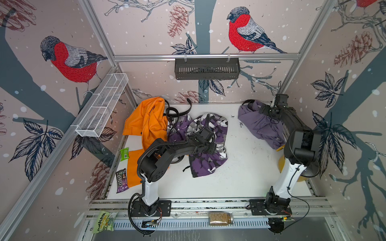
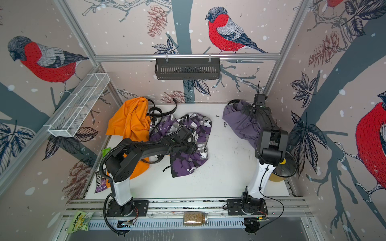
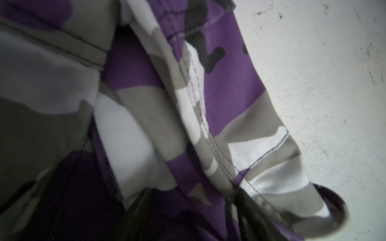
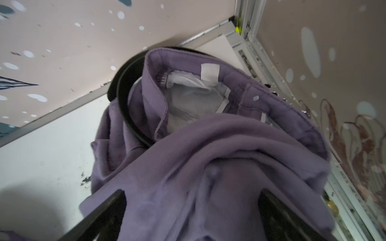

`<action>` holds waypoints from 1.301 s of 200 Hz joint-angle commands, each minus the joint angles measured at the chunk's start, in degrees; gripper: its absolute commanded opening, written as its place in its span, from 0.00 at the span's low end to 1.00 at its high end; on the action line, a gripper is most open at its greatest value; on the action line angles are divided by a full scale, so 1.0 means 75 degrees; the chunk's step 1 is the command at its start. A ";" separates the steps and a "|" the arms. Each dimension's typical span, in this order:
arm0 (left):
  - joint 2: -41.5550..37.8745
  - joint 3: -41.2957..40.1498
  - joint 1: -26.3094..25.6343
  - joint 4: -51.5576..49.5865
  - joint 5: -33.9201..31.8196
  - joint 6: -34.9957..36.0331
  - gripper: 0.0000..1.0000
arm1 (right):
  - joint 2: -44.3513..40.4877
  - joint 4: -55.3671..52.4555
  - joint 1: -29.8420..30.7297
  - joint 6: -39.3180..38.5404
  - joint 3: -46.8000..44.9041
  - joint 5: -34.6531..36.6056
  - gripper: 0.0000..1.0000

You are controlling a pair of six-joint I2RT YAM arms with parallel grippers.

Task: Remove the belt from the trousers
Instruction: Pick up the trousers from the corner of the board, then place the trousers at the center of the board.

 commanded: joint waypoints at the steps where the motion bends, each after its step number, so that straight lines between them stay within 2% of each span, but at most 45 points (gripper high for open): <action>1: -0.0135 -0.0035 0.0082 -0.0134 -0.0359 -0.0161 0.64 | 0.0481 -0.0357 -0.0008 0.0232 0.0165 -0.0227 1.00; 9: -0.0169 -0.0040 0.0102 -0.0154 -0.0400 -0.0170 0.65 | 0.0587 -0.0236 -0.0008 0.0348 0.0072 -0.0250 0.96; 22: -0.0244 -0.0051 0.0130 -0.0113 -0.0400 -0.0216 0.66 | 0.0621 0.0125 -0.0008 0.0515 -0.0190 -0.0467 0.73; 27: -0.0261 -0.0045 0.0135 -0.0104 -0.0401 -0.0232 0.66 | 0.0597 0.0206 -0.0008 0.0565 -0.0252 -0.0549 0.58; 36: -0.0309 -0.0066 0.0135 -0.0048 -0.0373 -0.0249 0.66 | 0.0473 0.0468 0.0023 0.0617 -0.0390 -0.0640 0.18; 40: -0.0324 -0.0077 0.0140 -0.0032 -0.0357 -0.0263 0.66 | 0.0385 0.0566 0.0056 0.0616 -0.0440 -0.0654 0.07; 44: -0.0347 -0.0070 0.0139 -0.0020 -0.0360 -0.0276 0.66 | 0.0280 0.0648 0.0096 0.0574 -0.0462 -0.0645 0.02; 71: -0.0546 -0.0188 0.0158 0.0136 -0.0488 -0.0386 0.67 | -0.0618 0.0754 0.0590 -0.0034 -0.0171 -0.0592 0.00; 106: -0.0884 -0.0371 0.0408 0.0178 -0.0537 -0.0612 0.68 | -0.2132 -0.0085 0.1698 -0.0639 0.0541 -0.0233 0.00; 123: -0.1066 -0.0546 0.0540 0.0212 -0.0564 -0.0679 0.69 | -0.3062 -0.0403 0.2417 -0.0700 0.0360 0.0029 0.00; 159: -0.1444 -0.1013 0.0865 0.0241 -0.0629 -0.0770 0.69 | -0.5107 -0.0294 0.4671 -0.0032 -0.1838 0.0915 0.00; 195: -0.2010 -0.1602 0.1266 0.0294 -0.0717 -0.0928 0.69 | -0.6255 0.0272 0.7239 0.1910 -0.4527 0.1689 0.00; 199: -0.2069 -0.1649 0.1314 0.0302 -0.0728 -0.0936 0.69 | -0.6280 0.0366 0.7414 0.2083 -0.4765 0.1604 0.03; 206: -0.2163 -0.1733 0.1386 0.0308 -0.0739 -0.0950 0.69 | -0.6304 0.0451 0.7638 0.2316 -0.5060 0.1431 0.17; 218: -0.2281 -0.1851 0.1483 0.0309 -0.0763 -0.0948 0.69 | -0.6333 0.0386 0.7906 0.2444 -0.5227 0.1173 0.54; 227: -0.2314 -0.1884 0.1543 0.0283 -0.0755 -0.0925 0.69 | -0.6401 0.0050 0.7908 0.2411 -0.5053 0.0999 0.72; 243: -0.2316 -0.1873 0.1596 0.0224 -0.0778 -0.0867 0.69 | -0.6715 -0.0596 0.7666 0.2185 -0.4603 0.1146 0.89; 260: -0.2304 -0.1842 0.1608 0.0215 -0.0764 -0.0836 0.69 | -0.7291 -0.0596 0.6987 0.1811 -0.4393 0.0991 1.00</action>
